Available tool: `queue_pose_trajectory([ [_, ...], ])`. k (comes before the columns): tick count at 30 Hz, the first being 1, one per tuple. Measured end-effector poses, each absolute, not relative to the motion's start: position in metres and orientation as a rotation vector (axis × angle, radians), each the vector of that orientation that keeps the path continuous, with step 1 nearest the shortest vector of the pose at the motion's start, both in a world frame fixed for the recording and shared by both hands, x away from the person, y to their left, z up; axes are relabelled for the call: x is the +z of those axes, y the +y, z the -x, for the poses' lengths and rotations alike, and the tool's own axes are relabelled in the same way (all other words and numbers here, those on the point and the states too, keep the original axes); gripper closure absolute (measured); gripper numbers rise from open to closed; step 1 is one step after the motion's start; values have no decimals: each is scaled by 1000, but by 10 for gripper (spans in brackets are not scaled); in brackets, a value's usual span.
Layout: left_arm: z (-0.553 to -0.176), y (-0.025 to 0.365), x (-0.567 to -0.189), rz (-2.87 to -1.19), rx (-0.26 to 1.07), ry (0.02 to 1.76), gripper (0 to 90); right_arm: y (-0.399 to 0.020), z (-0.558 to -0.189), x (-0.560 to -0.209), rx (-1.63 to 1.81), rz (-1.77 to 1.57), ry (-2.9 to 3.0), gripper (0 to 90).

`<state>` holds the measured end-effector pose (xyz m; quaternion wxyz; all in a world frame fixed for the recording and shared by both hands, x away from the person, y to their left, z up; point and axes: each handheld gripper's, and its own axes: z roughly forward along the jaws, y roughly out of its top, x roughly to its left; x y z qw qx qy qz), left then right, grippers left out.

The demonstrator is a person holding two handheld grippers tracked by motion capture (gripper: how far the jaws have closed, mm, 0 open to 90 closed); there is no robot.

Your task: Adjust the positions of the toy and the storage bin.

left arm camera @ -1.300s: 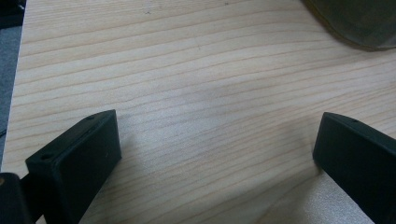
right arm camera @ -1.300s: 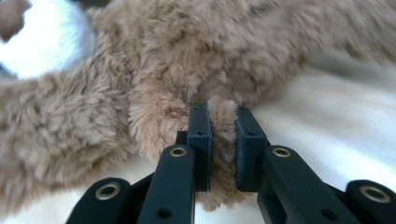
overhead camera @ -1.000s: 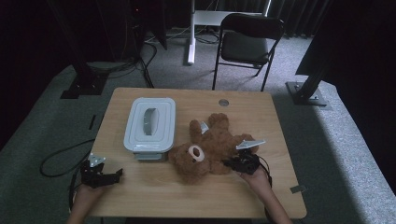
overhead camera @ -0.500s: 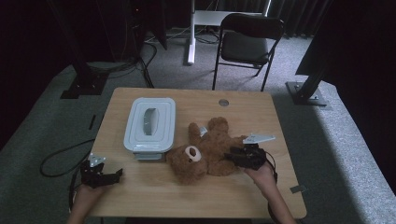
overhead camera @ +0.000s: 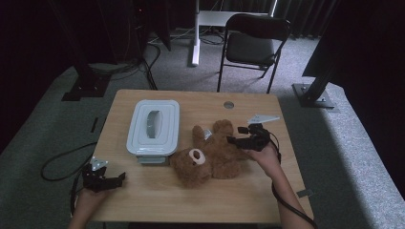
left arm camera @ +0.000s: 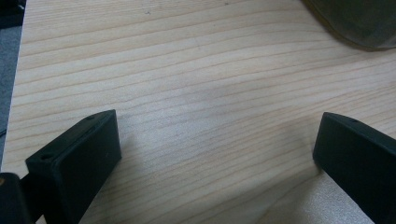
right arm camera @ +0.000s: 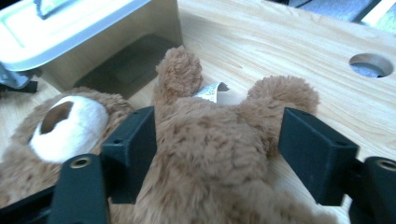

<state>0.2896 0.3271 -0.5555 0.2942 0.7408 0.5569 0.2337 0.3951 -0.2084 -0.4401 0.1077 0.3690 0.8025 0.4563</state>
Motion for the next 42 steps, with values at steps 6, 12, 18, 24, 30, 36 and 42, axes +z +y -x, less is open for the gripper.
queue_pose_trajectory([
  [6,-290,327,-556,-1974,620,1478,15,-195,-410,-458,1306,-1120,2429,205],
  [12,-290,327,-556,-1975,620,1477,15,-181,-410,-478,1227,-1094,2542,153],
  [18,-289,327,-556,-1974,620,1477,15,-173,-409,-488,1107,-1044,2672,185],
  [24,-289,326,-556,-1972,619,1477,15,-164,-405,-496,1054,-1026,2630,435],
  [30,-289,326,-556,-1974,618,1475,15,-168,-394,-492,1190,-1073,2482,647],
  [36,-289,326,-556,-1975,618,1475,15,-172,-394,-481,1188,-1179,2368,701],
  [42,-289,326,-556,-1975,618,1475,15,-199,-405,-473,1255,-1310,2150,720],
])
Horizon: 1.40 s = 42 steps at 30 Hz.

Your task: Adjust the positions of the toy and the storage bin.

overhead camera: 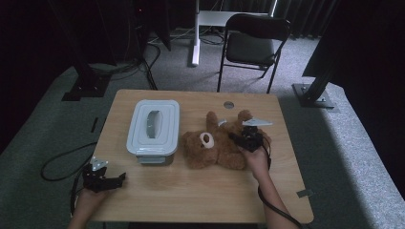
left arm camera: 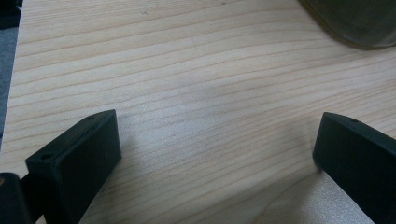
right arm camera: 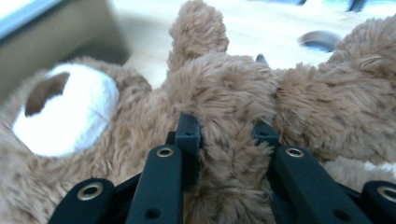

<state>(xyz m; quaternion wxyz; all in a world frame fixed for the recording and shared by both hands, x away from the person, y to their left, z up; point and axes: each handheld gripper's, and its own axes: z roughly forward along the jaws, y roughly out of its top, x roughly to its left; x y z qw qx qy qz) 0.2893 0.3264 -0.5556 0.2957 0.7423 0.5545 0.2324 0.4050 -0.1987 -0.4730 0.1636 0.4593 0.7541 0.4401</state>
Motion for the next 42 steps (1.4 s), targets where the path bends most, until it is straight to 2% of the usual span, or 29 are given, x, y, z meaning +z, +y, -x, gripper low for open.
queue_pose_trajectory([
  [7,-289,326,-556,-1975,618,1474,15,-227,-423,-475,1269,-1563,1927,710],
  [9,-289,326,-556,-1975,618,1475,15,-226,-427,-484,1219,-1611,1943,644],
  [13,-289,326,-556,-1975,618,1475,16,-233,-428,-482,1190,-1621,1957,374],
  [20,-289,326,-556,-1975,618,1475,15,-231,-432,-476,1135,-1616,2062,172],
  [26,-289,326,-556,-1975,618,1474,15,-241,-421,-464,1202,-1576,2017,136],
  [31,-289,326,-556,-1975,618,1475,15,-259,-407,-452,1118,-1525,2000,139],
  [37,-289,326,-556,-1976,618,1473,15,-290,-395,-457,1036,-1549,1985,140],
  [39,-289,326,-556,-1976,618,1473,15,-300,-392,-462,1039,-1584,1966,149],
  [42,-289,326,-556,-1976,618,1474,15,-305,-389,-473,1002,-1597,1985,215],
])
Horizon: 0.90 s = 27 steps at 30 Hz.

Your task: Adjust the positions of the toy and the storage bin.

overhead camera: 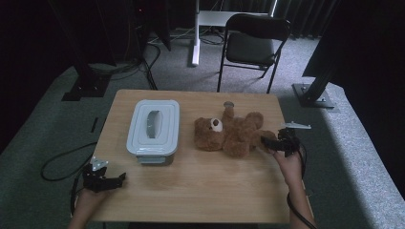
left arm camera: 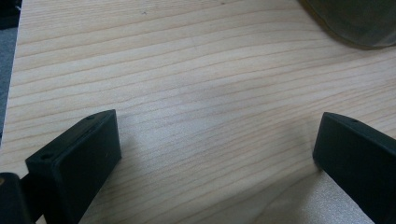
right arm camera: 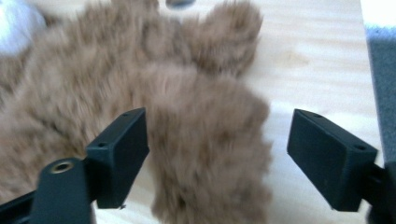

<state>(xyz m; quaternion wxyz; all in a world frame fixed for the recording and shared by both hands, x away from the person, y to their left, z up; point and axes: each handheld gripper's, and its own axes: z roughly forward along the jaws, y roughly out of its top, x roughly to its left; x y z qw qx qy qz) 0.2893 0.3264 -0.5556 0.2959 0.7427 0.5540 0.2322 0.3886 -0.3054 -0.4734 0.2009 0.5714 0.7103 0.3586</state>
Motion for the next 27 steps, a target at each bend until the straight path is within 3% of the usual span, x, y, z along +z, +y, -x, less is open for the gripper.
queue_pose_trajectory([
  [2,-289,326,-556,-1975,618,1474,15,-303,-384,-481,993,-1572,2028,447],
  [4,-289,326,-556,-1975,618,1473,15,-296,-378,-487,968,-1552,2046,577],
  [6,-289,326,-556,-1976,618,1473,15,-289,-370,-488,937,-1525,2049,639],
  [27,-289,327,-555,-1979,618,1472,15,-220,-286,-494,1244,-1358,2290,629],
])
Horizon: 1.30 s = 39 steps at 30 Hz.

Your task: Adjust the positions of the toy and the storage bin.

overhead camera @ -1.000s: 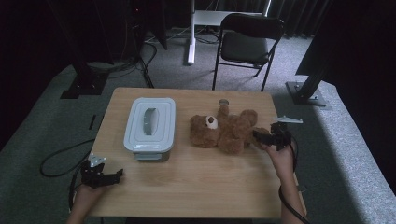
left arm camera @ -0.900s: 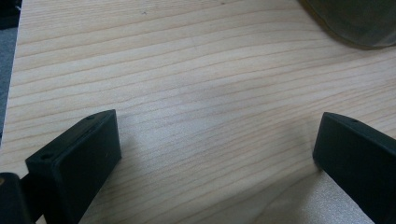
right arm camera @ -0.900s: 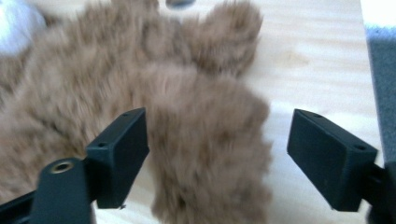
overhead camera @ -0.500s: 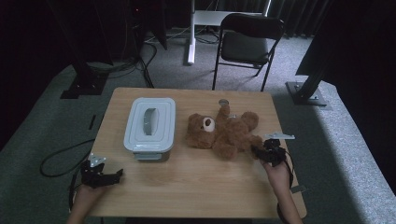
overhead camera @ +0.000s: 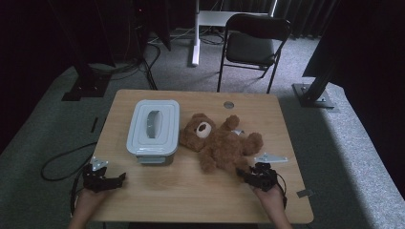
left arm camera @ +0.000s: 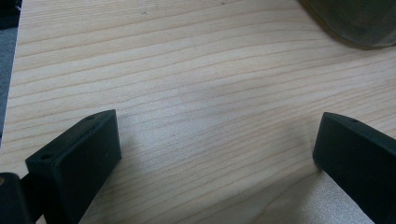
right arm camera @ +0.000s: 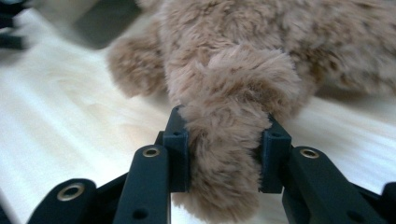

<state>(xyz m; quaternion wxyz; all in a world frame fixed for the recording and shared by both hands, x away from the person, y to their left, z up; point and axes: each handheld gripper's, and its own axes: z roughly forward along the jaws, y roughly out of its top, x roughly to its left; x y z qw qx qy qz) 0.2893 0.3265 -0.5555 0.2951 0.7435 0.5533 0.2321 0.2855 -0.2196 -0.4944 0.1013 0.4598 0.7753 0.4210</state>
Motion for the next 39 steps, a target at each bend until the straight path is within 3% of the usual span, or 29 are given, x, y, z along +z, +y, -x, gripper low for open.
queue_pose_trajectory([
  [8,-289,327,-555,-1979,617,1472,15,-191,-278,-493,1353,-1245,2418,554],
  [14,-289,327,-555,-1979,618,1473,15,-198,-279,-462,1479,-1149,2347,418],
  [24,-289,326,-556,-1974,618,1474,15,-219,-337,-426,1495,-1175,2175,292],
  [32,-289,326,-556,-1975,618,1473,15,-207,-389,-446,1409,-1248,2302,209],
  [39,-289,326,-556,-1976,618,1473,15,-179,-403,-479,1322,-1263,2414,130],
])
